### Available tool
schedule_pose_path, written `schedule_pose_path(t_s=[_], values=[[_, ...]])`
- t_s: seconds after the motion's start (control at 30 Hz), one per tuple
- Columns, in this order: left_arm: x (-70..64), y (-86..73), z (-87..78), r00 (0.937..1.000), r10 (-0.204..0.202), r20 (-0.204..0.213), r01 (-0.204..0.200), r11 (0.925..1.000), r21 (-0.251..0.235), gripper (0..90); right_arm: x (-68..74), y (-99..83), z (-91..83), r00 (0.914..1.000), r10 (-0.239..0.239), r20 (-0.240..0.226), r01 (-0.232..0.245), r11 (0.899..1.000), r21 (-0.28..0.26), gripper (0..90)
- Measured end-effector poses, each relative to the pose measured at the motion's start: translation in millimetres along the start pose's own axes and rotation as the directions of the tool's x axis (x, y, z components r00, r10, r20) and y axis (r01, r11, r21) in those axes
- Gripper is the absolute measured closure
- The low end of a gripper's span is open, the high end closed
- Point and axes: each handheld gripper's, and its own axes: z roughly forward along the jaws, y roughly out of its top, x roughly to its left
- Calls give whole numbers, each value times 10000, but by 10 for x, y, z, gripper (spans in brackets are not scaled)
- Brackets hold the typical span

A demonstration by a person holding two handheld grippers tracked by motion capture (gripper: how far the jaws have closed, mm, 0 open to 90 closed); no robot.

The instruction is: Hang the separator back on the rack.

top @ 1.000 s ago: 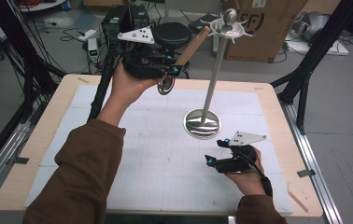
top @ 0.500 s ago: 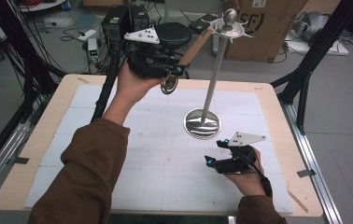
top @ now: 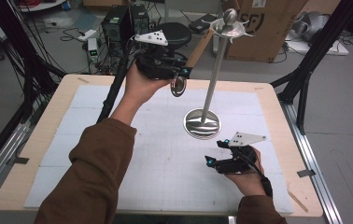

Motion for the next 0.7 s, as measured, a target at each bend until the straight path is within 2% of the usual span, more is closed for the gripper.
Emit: schedule_pose_path(t_s=[0.13,0.33,0.63,0.7], values=[[-16,15,60,10000,-57,48,57,10000,65,690,6,-3,3,10000,-4,-42,4,10000,14,233],[-30,18,147,9999,129,32,-131,9987,493,690,6,-3,-4,10000,59,-37,-59,10000,-3,233],[-41,36,242,9998,85,172,-96,9979,643,684,5,-7,-21,10000,20,-11,-20,10000,-52,234],[-47,33,251,9999,64,145,-73,9978,661,654,3,-8,-20,10000,40,-9,-40,10000,-60,233]])
